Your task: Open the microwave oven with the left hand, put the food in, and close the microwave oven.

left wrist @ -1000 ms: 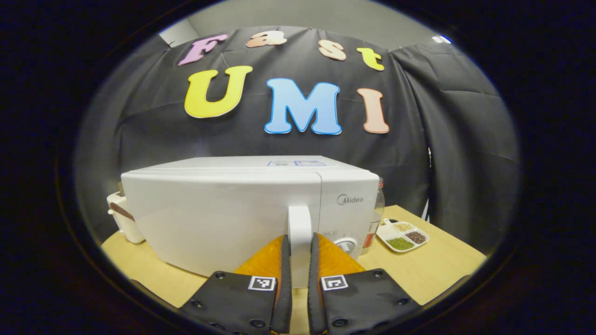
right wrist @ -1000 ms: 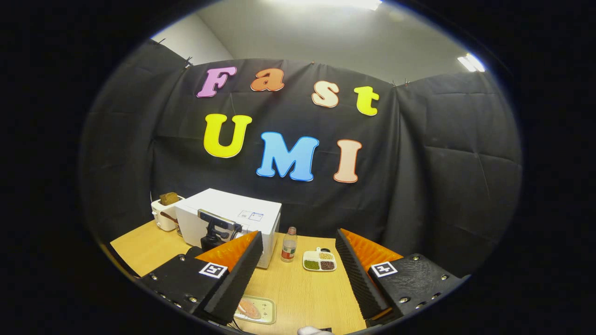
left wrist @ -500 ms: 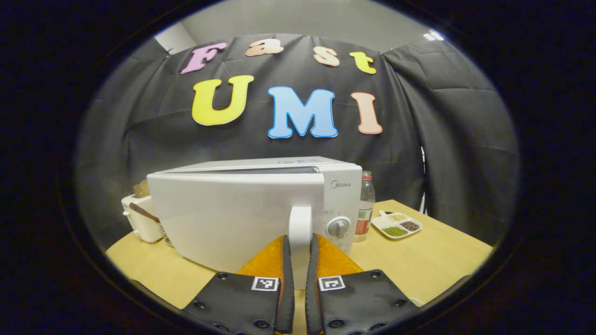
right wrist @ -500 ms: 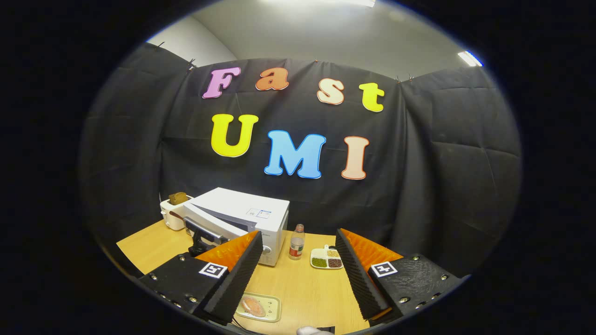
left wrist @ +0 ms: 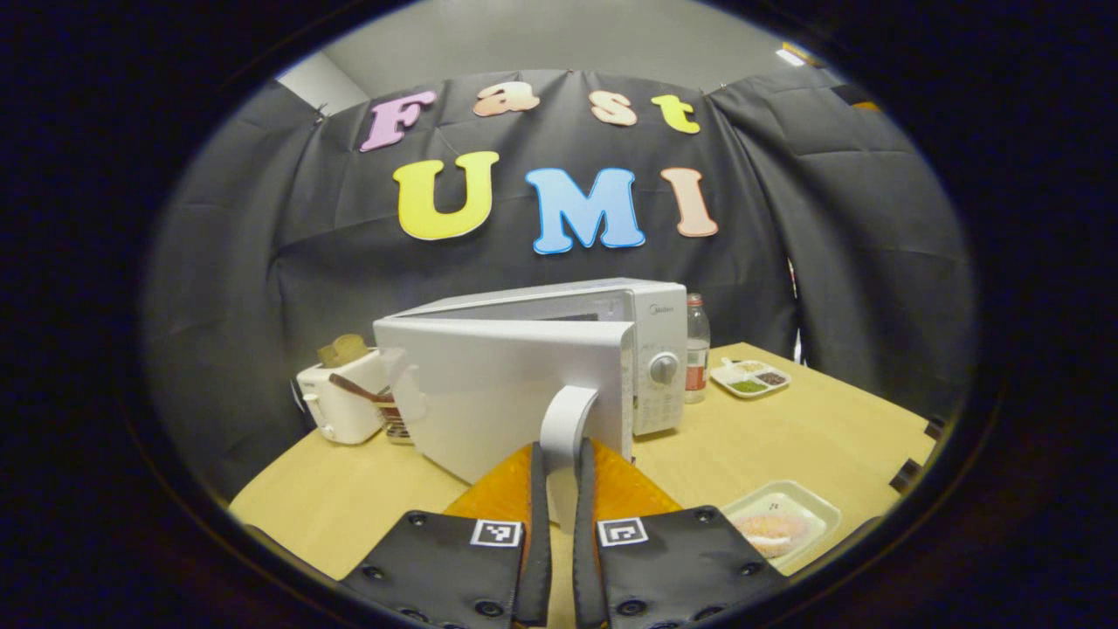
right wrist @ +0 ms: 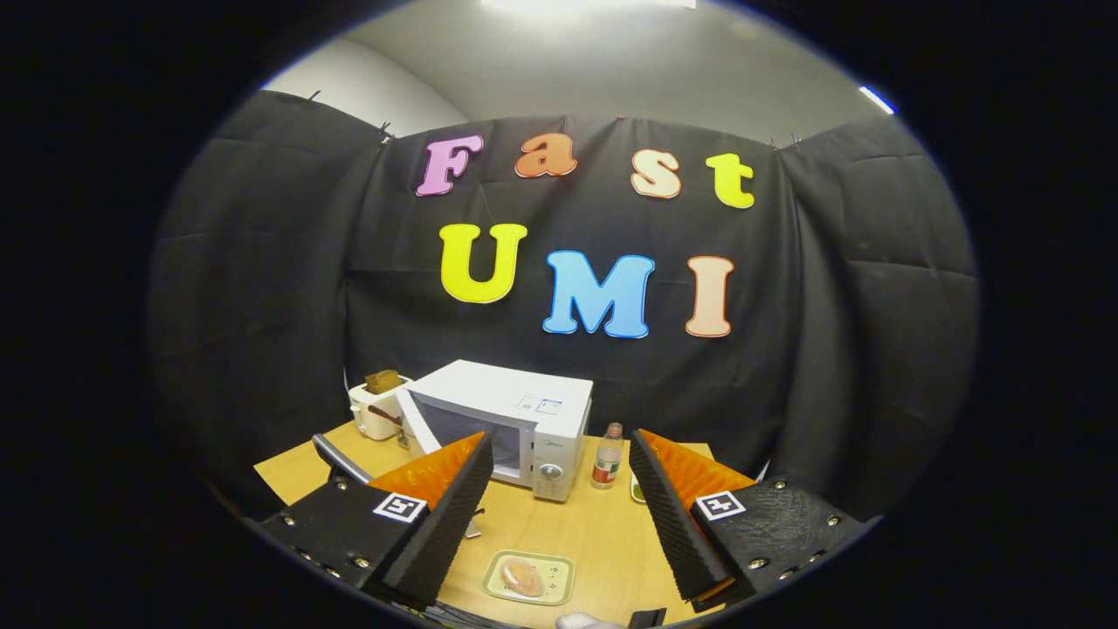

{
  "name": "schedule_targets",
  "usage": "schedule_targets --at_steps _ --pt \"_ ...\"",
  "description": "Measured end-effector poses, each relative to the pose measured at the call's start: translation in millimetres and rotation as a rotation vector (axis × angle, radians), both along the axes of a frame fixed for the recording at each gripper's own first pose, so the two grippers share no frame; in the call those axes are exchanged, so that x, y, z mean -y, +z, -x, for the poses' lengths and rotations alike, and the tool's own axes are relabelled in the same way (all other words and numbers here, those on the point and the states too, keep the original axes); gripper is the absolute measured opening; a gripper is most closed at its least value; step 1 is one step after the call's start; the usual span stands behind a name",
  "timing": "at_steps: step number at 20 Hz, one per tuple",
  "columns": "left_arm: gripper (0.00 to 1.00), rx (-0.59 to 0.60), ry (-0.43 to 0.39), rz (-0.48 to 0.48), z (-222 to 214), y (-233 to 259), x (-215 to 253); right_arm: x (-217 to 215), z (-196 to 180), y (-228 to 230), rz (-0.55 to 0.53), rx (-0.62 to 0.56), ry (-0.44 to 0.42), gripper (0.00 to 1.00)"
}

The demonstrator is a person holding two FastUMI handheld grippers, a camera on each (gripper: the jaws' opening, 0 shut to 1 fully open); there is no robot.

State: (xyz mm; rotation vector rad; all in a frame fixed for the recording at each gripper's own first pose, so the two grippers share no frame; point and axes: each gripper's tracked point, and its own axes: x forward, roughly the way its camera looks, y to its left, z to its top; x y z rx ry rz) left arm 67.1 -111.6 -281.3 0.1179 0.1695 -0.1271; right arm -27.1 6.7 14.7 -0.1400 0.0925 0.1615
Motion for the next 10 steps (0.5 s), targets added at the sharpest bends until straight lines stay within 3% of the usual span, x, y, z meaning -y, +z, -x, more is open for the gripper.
schedule_targets --at_steps 10 --pt "0.17 -0.039 0.154 -0.093 64.7 -5.8 -123.8 -58.2 7.0 -8.0 -0.040 -0.016 0.095 0.96"
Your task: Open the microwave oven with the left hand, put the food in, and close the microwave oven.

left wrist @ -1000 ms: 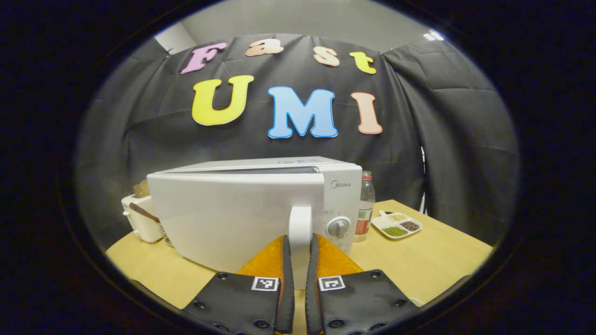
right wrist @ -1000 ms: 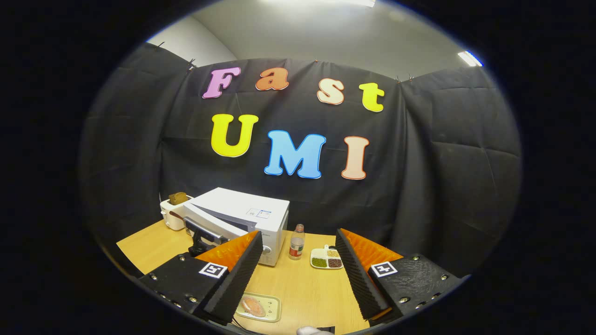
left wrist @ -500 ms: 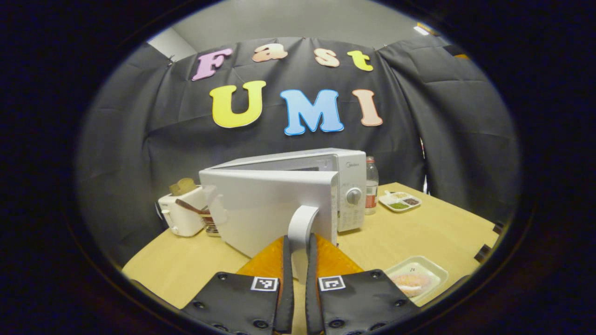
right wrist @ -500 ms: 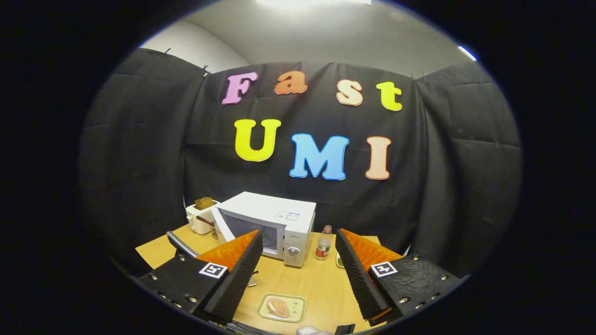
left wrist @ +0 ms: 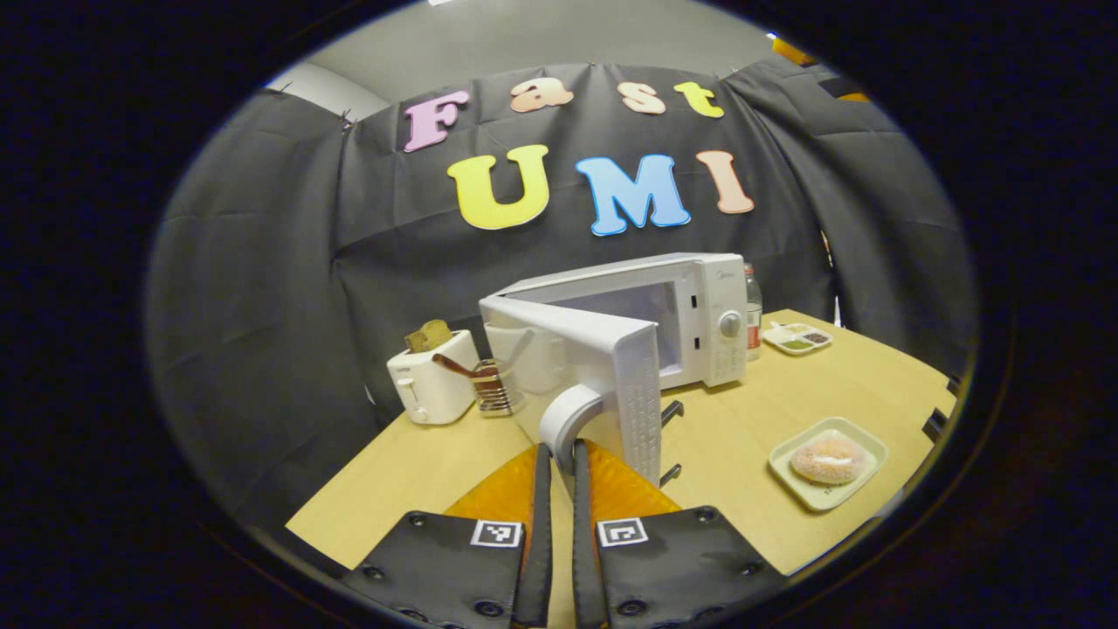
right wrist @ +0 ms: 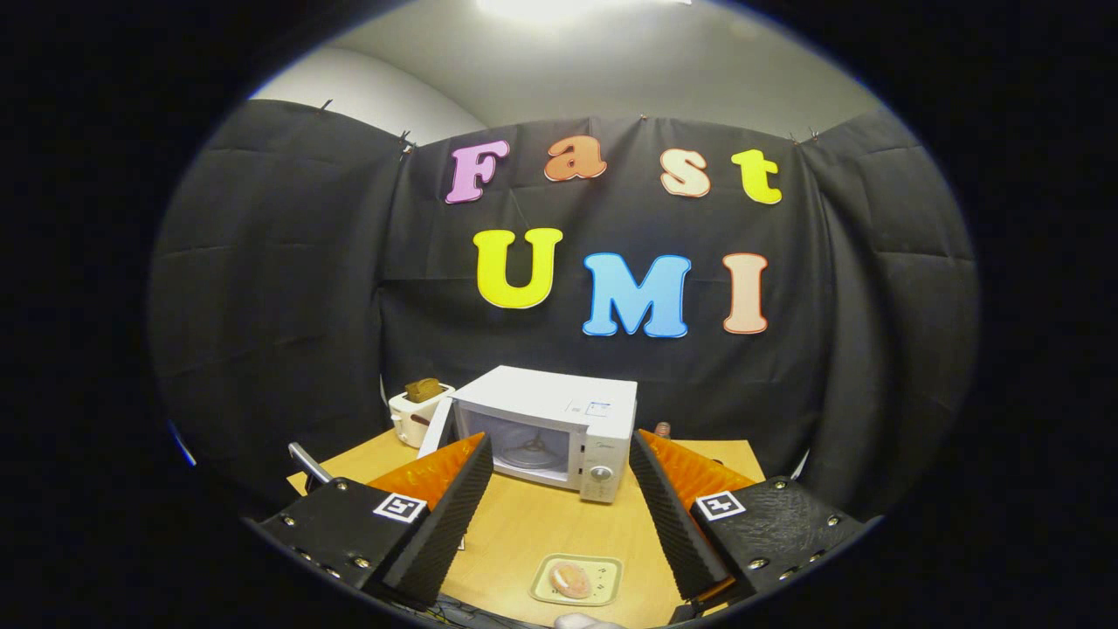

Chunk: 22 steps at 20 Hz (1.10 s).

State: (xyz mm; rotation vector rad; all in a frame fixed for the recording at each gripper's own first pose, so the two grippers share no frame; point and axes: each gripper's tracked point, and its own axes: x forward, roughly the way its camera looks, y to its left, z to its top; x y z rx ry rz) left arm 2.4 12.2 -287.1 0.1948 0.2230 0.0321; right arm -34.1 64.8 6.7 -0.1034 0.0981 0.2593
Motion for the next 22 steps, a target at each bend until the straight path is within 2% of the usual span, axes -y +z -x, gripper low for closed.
schedule_targets --at_steps 4,5,6,9,10,13,15,19,20,21,22 --pt "0.20 -0.015 0.096 -0.023 8.6 -6.0 -52.5 -21.9 -2.9 -4.1 -0.021 -0.016 0.036 0.96" --pt "0.19 -0.002 0.096 -0.014 10.1 -3.2 -58.5 -26.8 -4.2 -4.8 -0.022 -0.020 0.044 0.96" --pt "0.24 -0.002 0.096 -0.010 11.5 -4.8 -63.0 -32.1 -4.8 -6.6 -0.025 -0.024 0.052 0.96" --pt "0.21 -0.002 0.092 -0.021 13.2 -5.0 -70.7 -44.8 -6.8 -9.8 -0.022 -0.034 0.075 0.96" --pt "0.25 0.001 0.100 -0.017 11.9 -4.3 -77.0 -47.6 -6.6 -11.4 -0.025 -0.036 0.080 0.96" --pt "0.70 -0.001 0.105 0.000 16.4 -1.1 -88.6 -55.4 -7.9 -14.2 -0.039 -0.038 0.090 0.96" --pt "1.00 -0.008 0.108 -0.029 17.2 -2.0 -96.9 -59.1 -7.1 -17.6 -0.047 -0.045 0.094 0.96" --pt "0.98 -0.023 0.147 -0.069 27.1 -1.0 -119.0 -60.3 -9.6 -24.0 -0.048 -0.057 0.094 0.96" --pt "0.95 -0.025 0.171 -0.102 31.8 -2.5 -133.1 -60.4 -9.7 -27.3 -0.052 -0.061 0.093 0.96" --pt "1.00 -0.037 0.201 -0.119 36.0 -5.5 -147.7 -60.1 -10.2 -28.7 -0.056 -0.063 0.093 0.96" --pt "0.97 -0.050 0.229 -0.111 39.9 -10.7 -162.8 -60.4 -10.7 -31.4 -0.054 -0.068 0.091 0.96"
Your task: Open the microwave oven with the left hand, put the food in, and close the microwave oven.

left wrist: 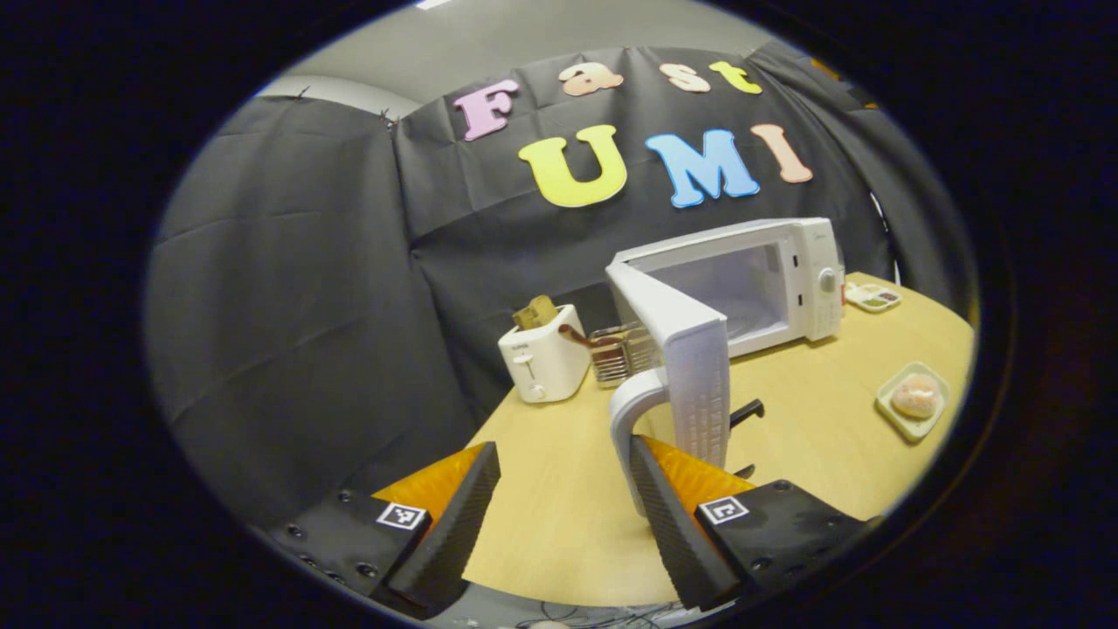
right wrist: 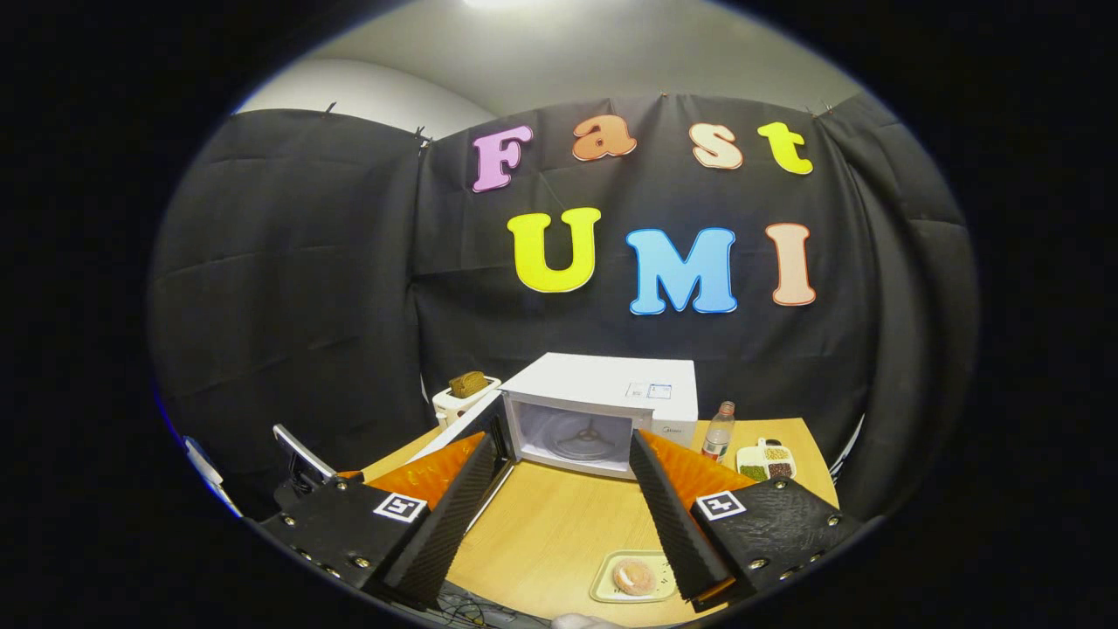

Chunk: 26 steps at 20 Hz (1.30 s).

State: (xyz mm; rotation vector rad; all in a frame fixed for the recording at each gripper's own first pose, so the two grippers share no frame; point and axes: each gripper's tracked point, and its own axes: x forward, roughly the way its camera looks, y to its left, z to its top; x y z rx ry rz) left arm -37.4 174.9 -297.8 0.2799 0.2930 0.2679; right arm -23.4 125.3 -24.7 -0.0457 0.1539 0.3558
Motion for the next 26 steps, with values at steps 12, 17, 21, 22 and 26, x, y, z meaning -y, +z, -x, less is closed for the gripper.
schedule_targets --at_steps 12,17,21,22,26 --pt "0.94 0.060 0.062 0.135 22.3 43.3 -13.4 53.7 -23.9 -101.2 0.194 -0.097 -0.040 0.96" --pt "1.00 0.117 -0.059 0.156 18.6 98.3 33.7 90.4 -19.2 -210.8 0.271 -0.263 -0.043 0.96" --pt "1.00 0.150 -0.128 0.142 5.8 139.8 63.6 107.0 -17.9 -285.4 0.347 -0.366 -0.037 0.96" --pt "1.00 0.168 -0.142 0.137 2.0 151.9 69.2 110.7 -19.5 -299.3 0.353 -0.383 -0.040 0.96" --pt "1.00 0.213 -0.200 0.158 -15.1 190.6 100.0 118.7 -37.4 -341.0 0.417 -0.427 -0.039 0.96"
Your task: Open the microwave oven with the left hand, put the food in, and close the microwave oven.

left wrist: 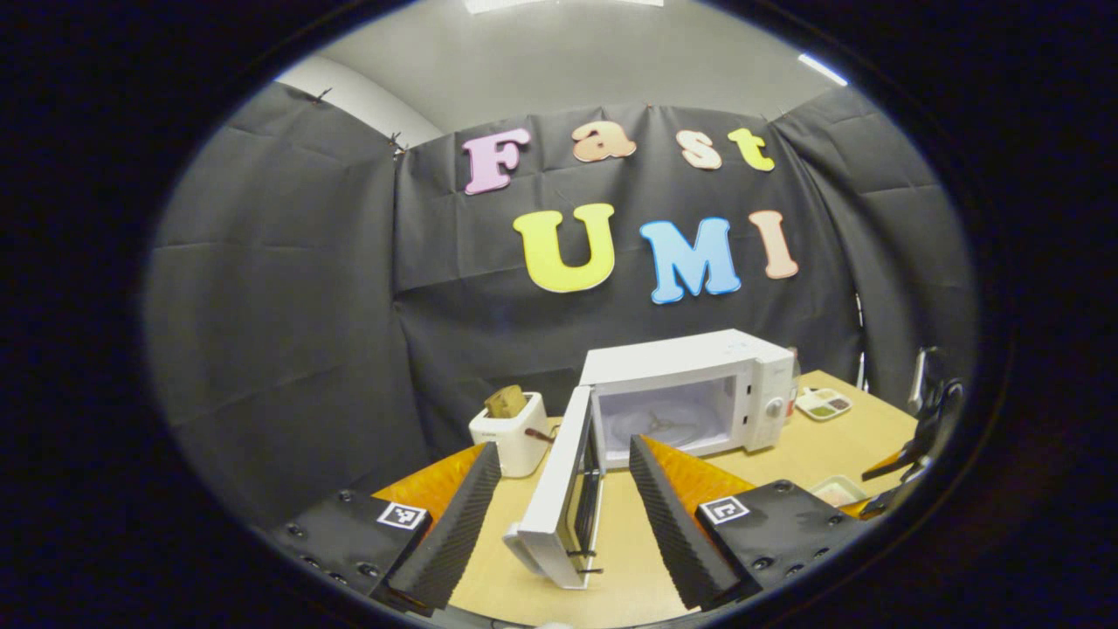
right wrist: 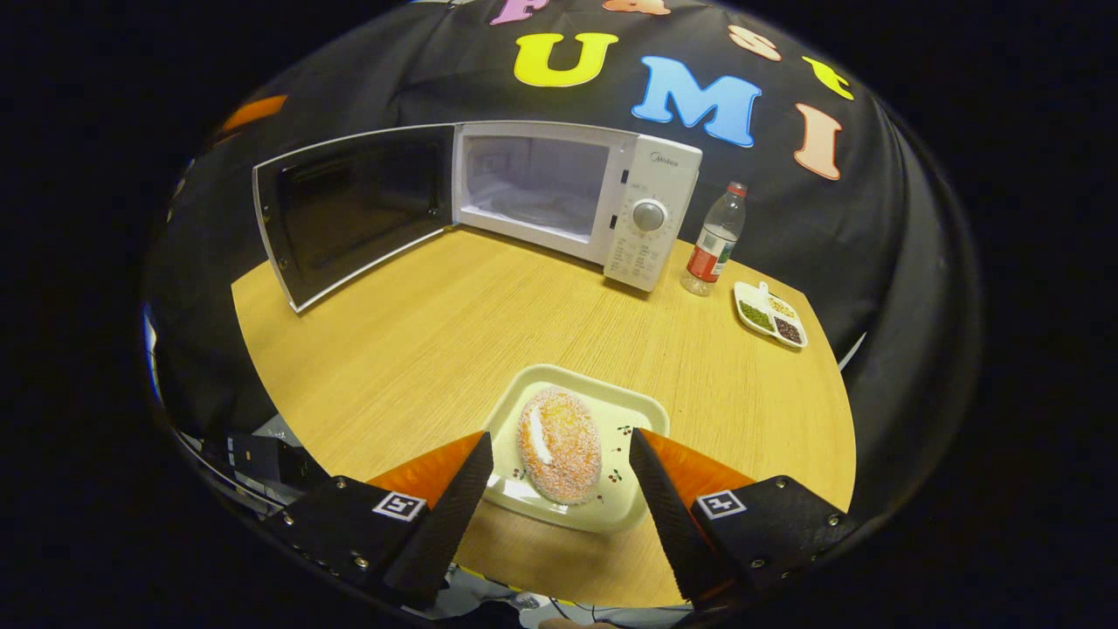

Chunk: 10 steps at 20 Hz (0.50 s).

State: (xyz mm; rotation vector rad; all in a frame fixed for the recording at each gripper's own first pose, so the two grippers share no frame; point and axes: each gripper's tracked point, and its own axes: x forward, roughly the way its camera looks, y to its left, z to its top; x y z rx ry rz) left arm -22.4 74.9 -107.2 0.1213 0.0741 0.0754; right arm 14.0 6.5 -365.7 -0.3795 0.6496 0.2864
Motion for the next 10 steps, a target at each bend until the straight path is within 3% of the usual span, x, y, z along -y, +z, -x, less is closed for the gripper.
schedule_targets --at_steps 8,10 --pt "1.00 0.000 -0.043 -0.027 -20.7 15.9 19.8 -10.7 -29.7 -41.7 -0.001 -0.055 0.022 0.97" --pt "1.00 -0.006 -0.046 -0.026 -23.6 14.4 20.4 -10.7 -33.9 -43.0 -0.003 -0.073 0.023 0.88"
